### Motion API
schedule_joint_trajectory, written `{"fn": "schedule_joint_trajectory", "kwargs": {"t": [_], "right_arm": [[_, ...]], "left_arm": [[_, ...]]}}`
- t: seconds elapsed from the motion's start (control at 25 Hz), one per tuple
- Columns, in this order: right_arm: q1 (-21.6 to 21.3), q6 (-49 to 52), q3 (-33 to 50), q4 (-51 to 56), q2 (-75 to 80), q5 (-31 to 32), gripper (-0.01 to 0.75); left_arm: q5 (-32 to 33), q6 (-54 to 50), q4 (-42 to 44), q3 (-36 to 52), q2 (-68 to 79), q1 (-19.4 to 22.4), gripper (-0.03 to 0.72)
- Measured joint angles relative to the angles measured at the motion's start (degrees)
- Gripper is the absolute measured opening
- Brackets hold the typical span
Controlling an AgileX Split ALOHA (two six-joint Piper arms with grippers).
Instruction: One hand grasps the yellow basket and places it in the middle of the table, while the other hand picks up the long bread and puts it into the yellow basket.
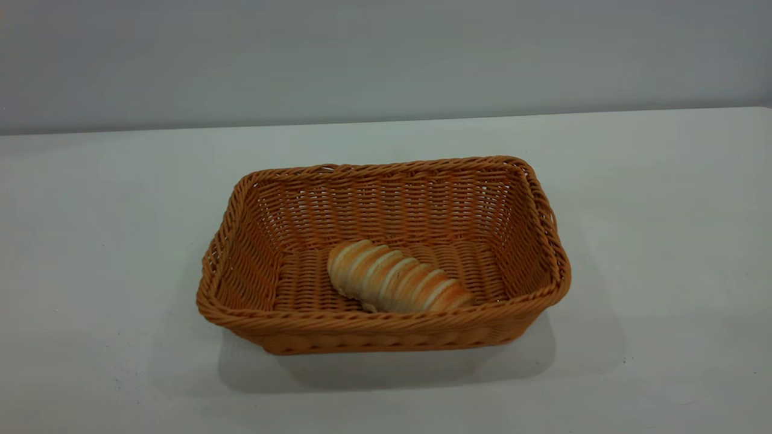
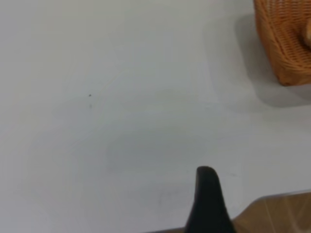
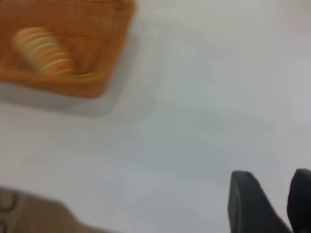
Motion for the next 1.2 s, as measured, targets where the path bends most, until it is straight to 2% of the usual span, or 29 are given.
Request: {"fn": "schedule_joint_trajectory", "kwargs": {"t": [0.16, 0.28, 0.56, 0.76, 1.2], "right_arm": [[-7.71, 0.0, 0.0, 0.02, -0.06, 0.0, 0.238], [-10.22, 0.0, 0.0, 0.07, -0.06, 0.0, 0.238], [-11.11, 0.0, 0.0, 0.32, -0.08, 0.0, 0.238], [-13.33, 0.0, 0.0, 0.32, -0.08, 0.0, 0.238], [-13.46, 0.0, 0.0, 0.39, -0.08, 0.0, 0.238]], "left_arm": [[0.0, 0.0, 0.0, 0.0, 0.0, 2.22, 0.584], [0.0, 0.0, 0.01, 0.0, 0.0, 2.43, 0.584], [0.0, 0.0, 0.01, 0.0, 0.0, 2.43, 0.584], [0.0, 0.0, 0.01, 0.0, 0.0, 2.43, 0.584], [0.0, -0.11, 0.01, 0.0, 0.0, 2.43, 0.584]]}}
